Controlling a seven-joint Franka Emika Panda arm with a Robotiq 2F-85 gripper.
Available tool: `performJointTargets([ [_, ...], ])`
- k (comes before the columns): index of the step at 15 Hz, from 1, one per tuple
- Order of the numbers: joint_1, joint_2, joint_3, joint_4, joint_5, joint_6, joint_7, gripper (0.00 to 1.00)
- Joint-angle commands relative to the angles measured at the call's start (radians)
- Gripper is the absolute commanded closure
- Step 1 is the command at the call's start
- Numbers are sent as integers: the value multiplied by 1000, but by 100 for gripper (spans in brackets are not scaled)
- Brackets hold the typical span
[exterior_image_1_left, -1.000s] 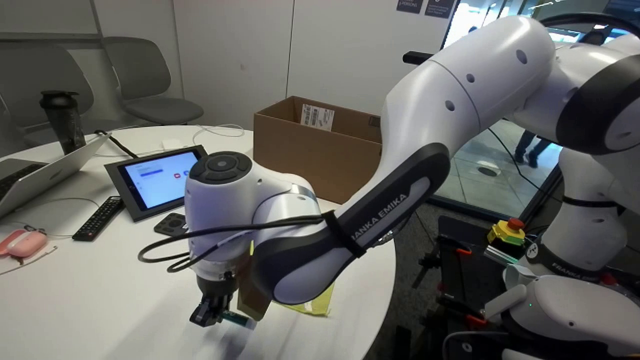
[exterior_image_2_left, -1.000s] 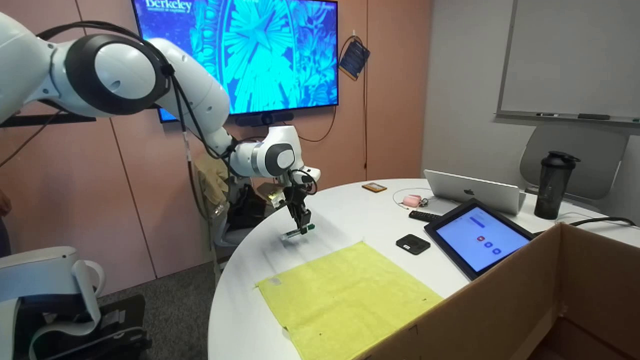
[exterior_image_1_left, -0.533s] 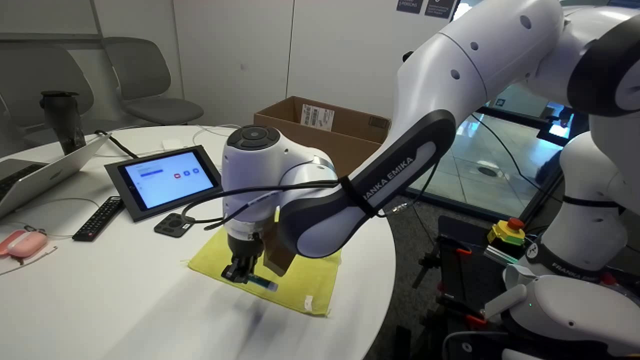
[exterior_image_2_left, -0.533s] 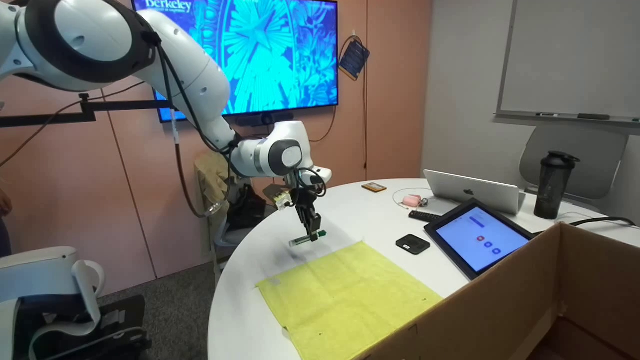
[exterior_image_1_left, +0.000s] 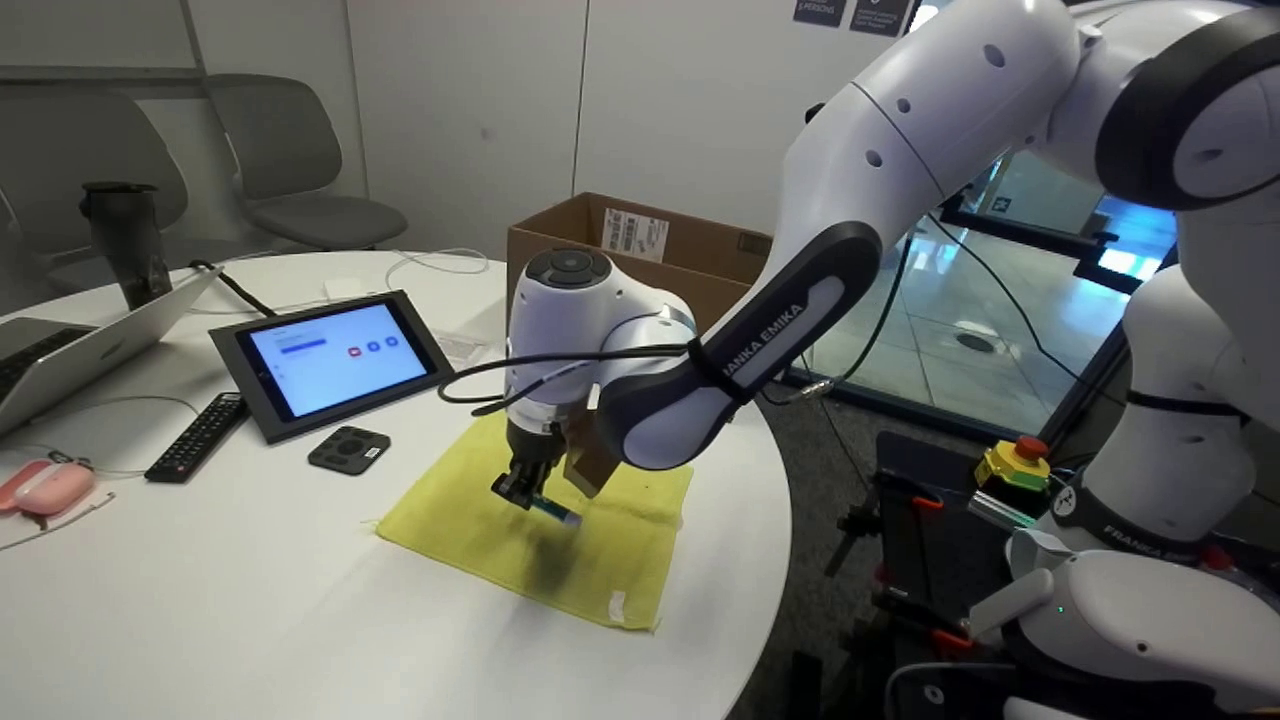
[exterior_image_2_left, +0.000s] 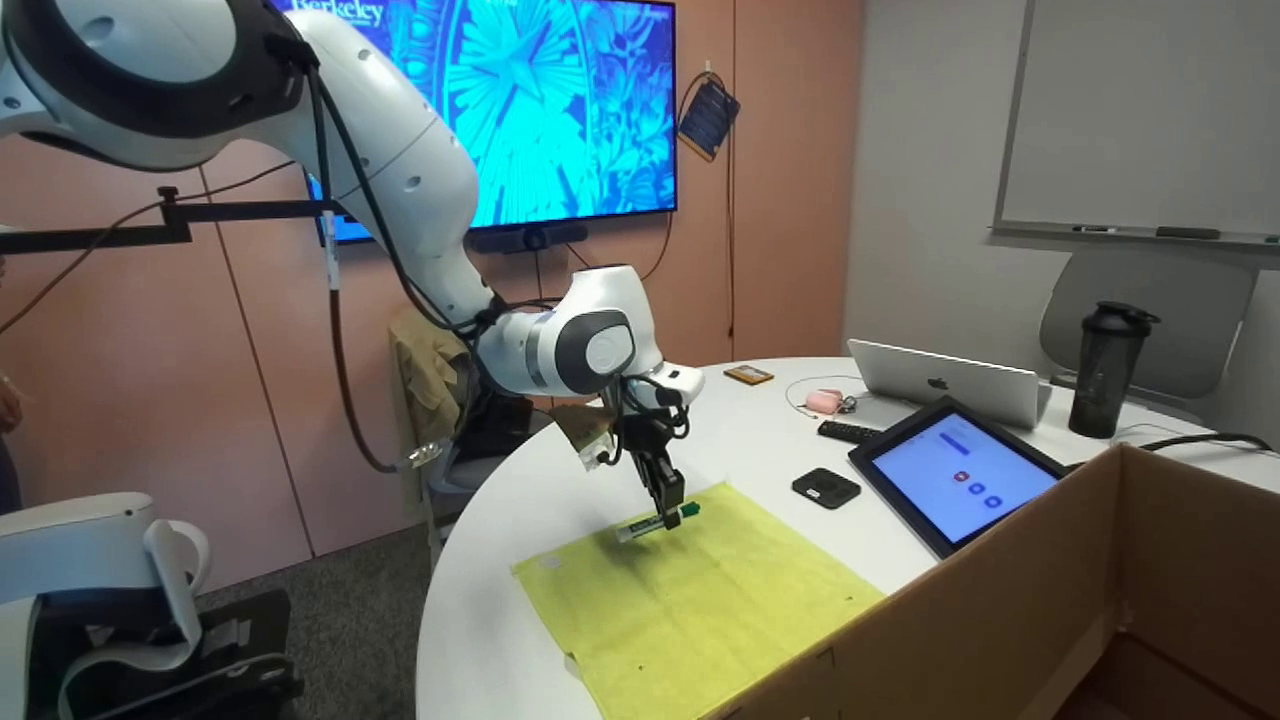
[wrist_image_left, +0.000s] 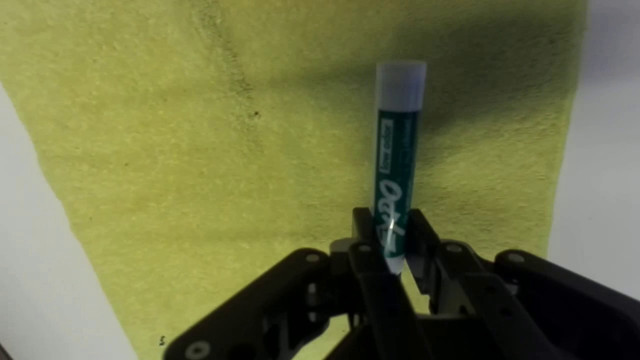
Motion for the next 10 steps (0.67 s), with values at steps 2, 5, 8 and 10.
performJointTargets([
  [2,-28,24,-36,13,-18,26,15,93],
  [5,-50,53,-39,41,-10,12,9,93],
  [8,-65,86,-37,67,-3,-1,8,92],
  [10,-72,108,-37,84,1,-7,8,91],
])
